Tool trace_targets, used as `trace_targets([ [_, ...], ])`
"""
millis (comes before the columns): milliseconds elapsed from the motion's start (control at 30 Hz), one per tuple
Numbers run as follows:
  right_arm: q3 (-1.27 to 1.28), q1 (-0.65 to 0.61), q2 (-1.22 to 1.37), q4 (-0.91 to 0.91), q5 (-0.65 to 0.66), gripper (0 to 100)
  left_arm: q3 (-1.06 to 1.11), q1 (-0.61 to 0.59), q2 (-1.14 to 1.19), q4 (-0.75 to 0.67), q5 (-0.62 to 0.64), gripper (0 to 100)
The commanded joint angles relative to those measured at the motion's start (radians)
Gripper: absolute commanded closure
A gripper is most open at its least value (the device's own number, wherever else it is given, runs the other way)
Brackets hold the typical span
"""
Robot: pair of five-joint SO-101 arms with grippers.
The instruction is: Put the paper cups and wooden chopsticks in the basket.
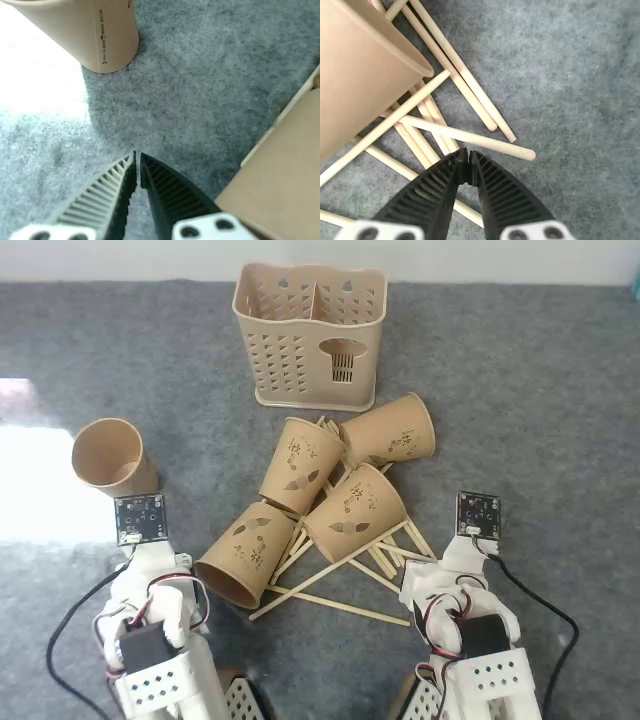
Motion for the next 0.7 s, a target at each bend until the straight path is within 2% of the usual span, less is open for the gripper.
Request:
trace_targets([
  [0,0.009,-0.048,-0.010,-0.001,-0.015,99.0,-0.005,0.130,-0.020,0.006,-0.009,99],
  [133,0.009,-0.047,-0.010,-0.001,-0.015,99.0,-0.005,0.187,-0.020,0.006,-0.009,99],
  [500,0.006,-0.079,-0.010,0.008,-0.008,98.9,-0.018,0.181,-0.020,-0.003,-0.014,99],
  [667,0.003,-0.071,-0.010,0.004,-0.008,98.9,-0.087,0.092,-0.020,-0.097,-0.015,99],
])
